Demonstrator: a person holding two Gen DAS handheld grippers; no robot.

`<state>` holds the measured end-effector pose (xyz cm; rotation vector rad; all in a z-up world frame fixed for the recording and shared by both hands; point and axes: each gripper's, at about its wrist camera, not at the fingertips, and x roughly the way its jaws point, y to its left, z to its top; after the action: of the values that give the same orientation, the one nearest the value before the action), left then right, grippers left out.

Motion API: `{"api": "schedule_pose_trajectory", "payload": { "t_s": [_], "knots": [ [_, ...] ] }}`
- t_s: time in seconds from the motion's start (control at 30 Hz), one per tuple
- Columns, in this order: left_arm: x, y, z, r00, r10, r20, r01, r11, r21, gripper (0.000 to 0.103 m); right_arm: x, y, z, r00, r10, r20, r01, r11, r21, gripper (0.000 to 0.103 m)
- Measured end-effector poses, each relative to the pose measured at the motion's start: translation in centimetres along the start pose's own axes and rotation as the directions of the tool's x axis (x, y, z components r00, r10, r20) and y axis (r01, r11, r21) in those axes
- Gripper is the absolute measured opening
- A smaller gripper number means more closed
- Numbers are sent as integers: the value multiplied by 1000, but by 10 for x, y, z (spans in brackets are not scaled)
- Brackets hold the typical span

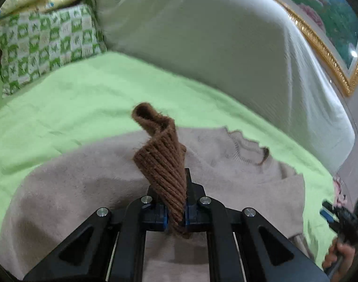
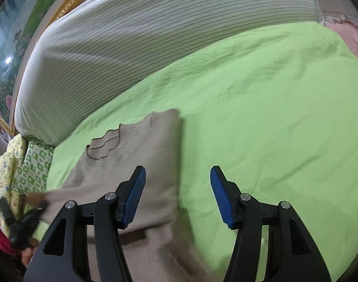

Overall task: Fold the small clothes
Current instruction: 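Fold the held sleeve across the sweater body with the right gripper and release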

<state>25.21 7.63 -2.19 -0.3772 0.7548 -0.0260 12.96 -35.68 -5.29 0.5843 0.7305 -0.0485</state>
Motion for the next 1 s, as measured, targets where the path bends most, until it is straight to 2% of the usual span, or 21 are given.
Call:
{"api": "schedule_pose_trajectory", "payload": {
  "t_s": [0.07, 0.17, 0.3, 0.33, 0.37, 0.43, 0.47, 0.57, 0.67, 0.7, 0.77, 0.83, 0.9, 0.93, 0.97, 1.0],
  "knots": [
    [4, 4, -3, 1000, -10, -29, 10, 1000, -1, 8, 19, 7, 5, 1000, 15, -27, -15, 1000, 0, 59],
    [0, 1, -10, 999, -23, -27, 24, 999, 23, 8, 45, 24, 7, 994, 54, -91, -58, 997, -41, 59],
    [-3, -10, -24, 998, -35, -45, 37, 998, 49, 8, 89, 37, 4, 981, 5, -192, -24, 995, -96, 59],
    [-4, -12, -28, 998, -39, -49, 41, 998, 56, 8, 99, 36, 4, 973, 31, -229, -53, 994, -92, 37],
    [-5, -17, -31, 997, -54, -53, 57, 997, 59, 8, 102, 38, 7, 970, 19, -244, -51, 991, -125, 9],
    [-2, -33, -35, 993, -100, -66, 105, 992, 75, 8, 85, 44, 22, 983, -75, -167, 35, 972, -230, 8],
    [-1, -41, -37, 993, -96, -62, 102, 991, 92, 8, 69, 48, 34, 986, -122, -114, 84, 953, -290, 8],
    [21, -64, -45, 993, -82, -79, 92, 987, 133, 8, 39, 50, 62, 979, -201, -37, 172, 908, -383, 7],
    [42, -75, -55, 995, -52, -88, 68, 982, 179, 8, 45, 51, 58, 938, -343, 49, 320, 801, -506, 7],
    [49, -75, -57, 995, -29, -100, 48, 980, 193, 8, 52, 47, 54, 930, -364, 55, 338, 785, -519, 7],
    [56, -71, -58, 994, -20, -109, 42, 978, 206, 11, 72, 36, 43, 926, -377, 25, 337, 794, -506, 8],
    [54, -64, -56, 994, -1, -110, 26, 974, 227, 20, 86, 24, 32, 914, -406, -6, 352, 801, -484, 10],
    [43, -55, -53, 996, -7, -94, 28, 974, 225, 31, 75, 25, 28, 911, -409, 49, 383, 800, -461, 23],
    [38, -49, -51, 997, 22, -80, -4, 974, 225, 35, 63, 27, 28, 900, -428, 80, 419, 799, -432, 37],
    [33, -45, -51, 997, 47, -69, -30, 974, 225, 37, 53, 29, 28, 898, -429, 102, 431, 804, -409, 46],
    [28, -41, -53, 997, 53, -60, -39, 974, 222, 35, 35, 33, 26, 906, -401, 137, 422, 825, -377, 46]
  ]
}}
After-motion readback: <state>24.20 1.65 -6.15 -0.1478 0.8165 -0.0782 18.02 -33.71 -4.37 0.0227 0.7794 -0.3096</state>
